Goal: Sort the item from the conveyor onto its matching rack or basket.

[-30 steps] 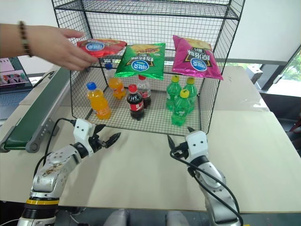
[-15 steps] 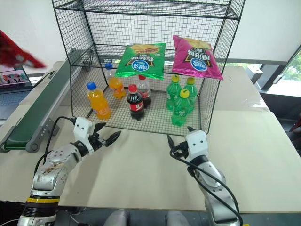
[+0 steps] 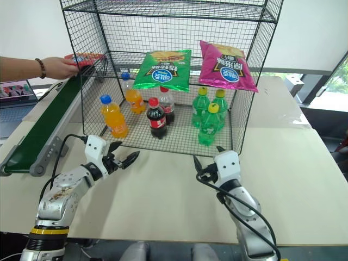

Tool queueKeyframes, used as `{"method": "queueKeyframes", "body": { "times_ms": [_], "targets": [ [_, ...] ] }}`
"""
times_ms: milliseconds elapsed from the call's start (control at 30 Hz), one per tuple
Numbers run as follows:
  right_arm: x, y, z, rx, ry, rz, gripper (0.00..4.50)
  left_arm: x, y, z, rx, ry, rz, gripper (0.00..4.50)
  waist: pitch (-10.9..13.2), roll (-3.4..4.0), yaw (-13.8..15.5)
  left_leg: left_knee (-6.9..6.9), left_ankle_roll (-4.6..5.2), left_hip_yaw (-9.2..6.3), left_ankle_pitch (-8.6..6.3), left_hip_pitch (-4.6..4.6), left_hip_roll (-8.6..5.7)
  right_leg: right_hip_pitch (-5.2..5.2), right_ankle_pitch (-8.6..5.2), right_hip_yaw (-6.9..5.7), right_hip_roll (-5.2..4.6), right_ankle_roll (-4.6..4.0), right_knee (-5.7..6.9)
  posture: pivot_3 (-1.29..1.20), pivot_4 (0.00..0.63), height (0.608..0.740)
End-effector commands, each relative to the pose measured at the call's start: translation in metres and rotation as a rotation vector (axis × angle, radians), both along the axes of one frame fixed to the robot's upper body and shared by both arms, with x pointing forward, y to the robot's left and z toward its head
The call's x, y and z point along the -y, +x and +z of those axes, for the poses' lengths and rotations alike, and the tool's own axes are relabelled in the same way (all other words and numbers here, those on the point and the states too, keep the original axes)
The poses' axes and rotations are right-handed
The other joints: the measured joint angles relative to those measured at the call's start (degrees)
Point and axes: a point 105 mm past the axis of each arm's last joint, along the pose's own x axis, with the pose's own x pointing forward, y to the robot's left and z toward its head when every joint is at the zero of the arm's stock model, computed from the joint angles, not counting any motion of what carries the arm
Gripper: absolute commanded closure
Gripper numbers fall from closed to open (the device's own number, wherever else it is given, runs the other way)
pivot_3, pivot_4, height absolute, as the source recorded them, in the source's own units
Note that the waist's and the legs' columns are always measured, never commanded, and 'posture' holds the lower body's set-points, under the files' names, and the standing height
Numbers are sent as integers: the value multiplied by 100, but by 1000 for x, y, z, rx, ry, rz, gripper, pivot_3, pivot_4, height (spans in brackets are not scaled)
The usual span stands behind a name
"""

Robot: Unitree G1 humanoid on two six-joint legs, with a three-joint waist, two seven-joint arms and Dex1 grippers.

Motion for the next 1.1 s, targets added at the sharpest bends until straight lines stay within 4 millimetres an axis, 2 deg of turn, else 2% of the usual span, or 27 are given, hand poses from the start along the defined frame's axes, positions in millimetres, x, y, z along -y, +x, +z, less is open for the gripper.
{"method": "queueKeyframes", "body": {
  "times_ms": [33,267,400,500,733,867,1100],
  "targets": [
    [0,-1,13,51,5,5,0,-3,0,12,54,-7,-1,33,0,0,0,0,0,0,0,0,0,0,0,0,0,0,0,0,150,740],
    [-4,-1,18,65,1,51,0,-16,-1,19,47,-31,30,33,0,0,-7,0,0,0,0,1,0,0,0,0,0,0,0,0,150,740],
    [-13,1,33,87,-18,182,0,-34,-3,40,43,-203,69,33,0,0,-15,0,0,0,0,0,0,0,0,0,0,0,0,0,150,740],
    [-30,-3,52,99,-13,389,0,-61,-11,64,41,-401,139,33,2,-2,-30,3,2,-1,-1,-2,0,-1,0,0,0,1,4,0,150,740],
    [-64,-15,91,140,27,722,0,-136,-34,84,45,-845,421,33,2,-1,-62,34,47,-7,-27,-3,0,8,-2,-2,0,4,9,0,150,740],
    [-73,-17,102,157,29,810,0,-168,-51,87,82,-1015,561,33,2,-7,-8,55,55,-15,-33,-5,0,14,-2,-8,0,4,15,0,150,740],
    [-88,-26,124,187,79,993,0,-204,-78,82,83,-1221,723,33,2,-9,-9,57,52,-15,-32,3,-1,7,-5,-10,1,0,45,0,150,740]
  ]
}}
